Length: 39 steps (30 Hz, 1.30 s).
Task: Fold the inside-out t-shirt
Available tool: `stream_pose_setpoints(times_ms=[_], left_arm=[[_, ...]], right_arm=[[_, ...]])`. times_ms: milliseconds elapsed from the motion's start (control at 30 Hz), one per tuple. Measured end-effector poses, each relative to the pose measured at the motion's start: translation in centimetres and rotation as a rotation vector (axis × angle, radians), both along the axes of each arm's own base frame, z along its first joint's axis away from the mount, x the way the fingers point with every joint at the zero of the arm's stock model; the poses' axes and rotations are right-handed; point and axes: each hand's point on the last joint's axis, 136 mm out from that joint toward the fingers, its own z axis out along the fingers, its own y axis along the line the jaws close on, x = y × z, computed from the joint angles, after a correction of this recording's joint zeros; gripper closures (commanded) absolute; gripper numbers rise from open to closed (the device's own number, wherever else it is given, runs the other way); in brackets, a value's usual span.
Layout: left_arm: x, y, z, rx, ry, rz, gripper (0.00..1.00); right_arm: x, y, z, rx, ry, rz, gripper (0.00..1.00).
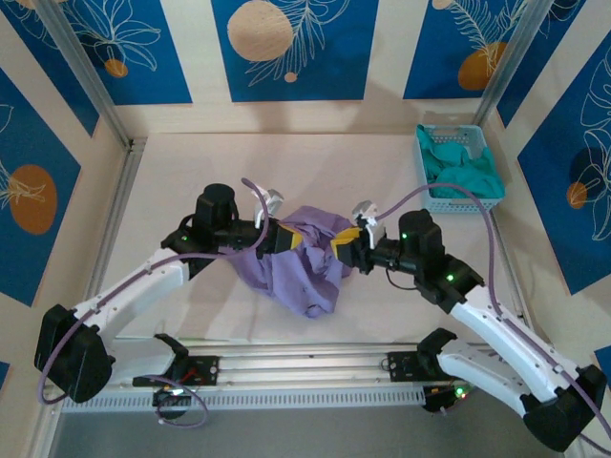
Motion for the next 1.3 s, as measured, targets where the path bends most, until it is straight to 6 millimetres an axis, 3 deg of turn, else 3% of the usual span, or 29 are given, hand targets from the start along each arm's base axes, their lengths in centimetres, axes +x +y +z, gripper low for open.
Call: stream_pose_setpoints(times_ms=[233,500,567,667,867,967,1100,1233,1300], left_arm=[[0.0,0.0,0.0,-0.001,0.000,-0.002,1.00],[0.0,0.0,0.0,-0.001,0.000,-0.003,1.00],[-0.1,0.0,0.0,-0.002,0.001,-0.004,1.00],[-0.1,0.0,0.0,-0.002,0.001,-0.004,1.00],[0.3,0.1,0.0,0.005,-0.005,0.018,1.00],[1.4,0.6,-0.6,0.036,-0.006,0.084,1.00],[3.6,1.3,-1.8,0.108,-0.006,0.197,0.89],[7.1,2.3,-2.1,0.202,-0.019,0.351,0.54],[8.3,3.3,-1.9,0.245,-0.039,0.431,0.44]], right_arm=[[1.4,1.9,-3.2,-0.054,0.081,0.034,0.76],[2.4,2.7,-3.6,-0.055,0.084,0.030,0.70],[2.6,2.9,-3.4,-0.049,0.079,0.036,0.78],[2.7,3.3,-3.0,-0.038,0.064,0.055,0.98],[2.2,3.4,-2.1,-0.019,0.056,0.086,1.00],[1.2,3.0,-0.4,0.031,0.047,0.115,1.00],[0.0,3.1,2.2,0.132,0.062,0.167,1.00],[0.2,3.6,4.1,0.224,0.123,0.191,1.00],[0.7,3.8,4.8,0.262,0.159,0.183,1.00]])
